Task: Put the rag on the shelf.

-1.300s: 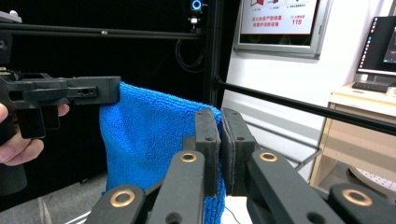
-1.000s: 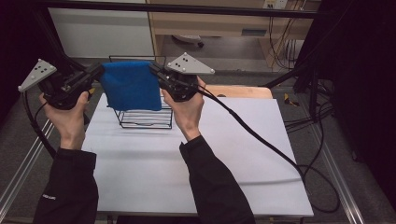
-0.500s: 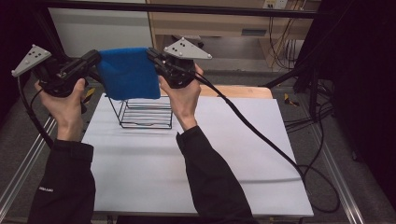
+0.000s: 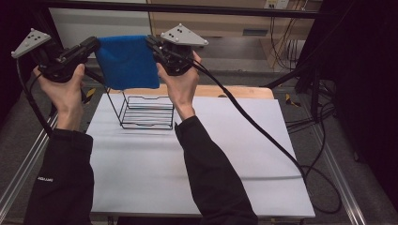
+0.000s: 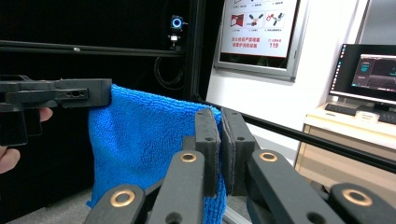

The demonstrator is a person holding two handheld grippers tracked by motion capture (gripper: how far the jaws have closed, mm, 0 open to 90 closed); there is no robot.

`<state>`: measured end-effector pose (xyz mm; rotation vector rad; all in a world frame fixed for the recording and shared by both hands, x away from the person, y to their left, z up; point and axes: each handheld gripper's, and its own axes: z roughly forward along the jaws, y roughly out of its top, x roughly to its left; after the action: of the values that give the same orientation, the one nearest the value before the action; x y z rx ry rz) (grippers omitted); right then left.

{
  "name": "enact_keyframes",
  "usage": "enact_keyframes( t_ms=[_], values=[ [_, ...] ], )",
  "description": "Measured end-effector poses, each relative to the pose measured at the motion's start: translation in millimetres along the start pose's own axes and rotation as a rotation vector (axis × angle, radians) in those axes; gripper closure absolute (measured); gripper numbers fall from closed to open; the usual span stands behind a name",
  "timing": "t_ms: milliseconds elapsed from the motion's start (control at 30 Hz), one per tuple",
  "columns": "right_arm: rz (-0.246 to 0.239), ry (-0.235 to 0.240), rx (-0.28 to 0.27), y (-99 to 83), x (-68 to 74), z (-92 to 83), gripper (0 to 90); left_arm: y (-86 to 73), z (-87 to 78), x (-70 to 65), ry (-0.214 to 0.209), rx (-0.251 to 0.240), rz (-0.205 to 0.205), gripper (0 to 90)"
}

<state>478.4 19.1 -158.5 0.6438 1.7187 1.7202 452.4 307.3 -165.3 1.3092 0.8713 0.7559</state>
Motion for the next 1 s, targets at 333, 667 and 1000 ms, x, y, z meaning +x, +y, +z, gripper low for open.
enact_keyframes(
  t_ms=[333, 667, 1000],
  values=[
    [0.0, -0.018, -0.008, 11.1, -8.3, 15.2, 86.8, 12.2, 15.8, 6.7, 0.021, -0.01, 0.002, 85.1],
    [-0.005, -0.038, 0.002, 13.9, -19.2, 28.5, 86.8, 17.5, 33.7, 12.5, 0.045, -0.001, 0.021, 85.0],
    [-0.007, -0.053, 0.023, 5.2, -24.5, 41.1, 86.8, 7.9, 47.4, 24.6, 0.046, -0.002, -0.005, 85.0]
  ],
)
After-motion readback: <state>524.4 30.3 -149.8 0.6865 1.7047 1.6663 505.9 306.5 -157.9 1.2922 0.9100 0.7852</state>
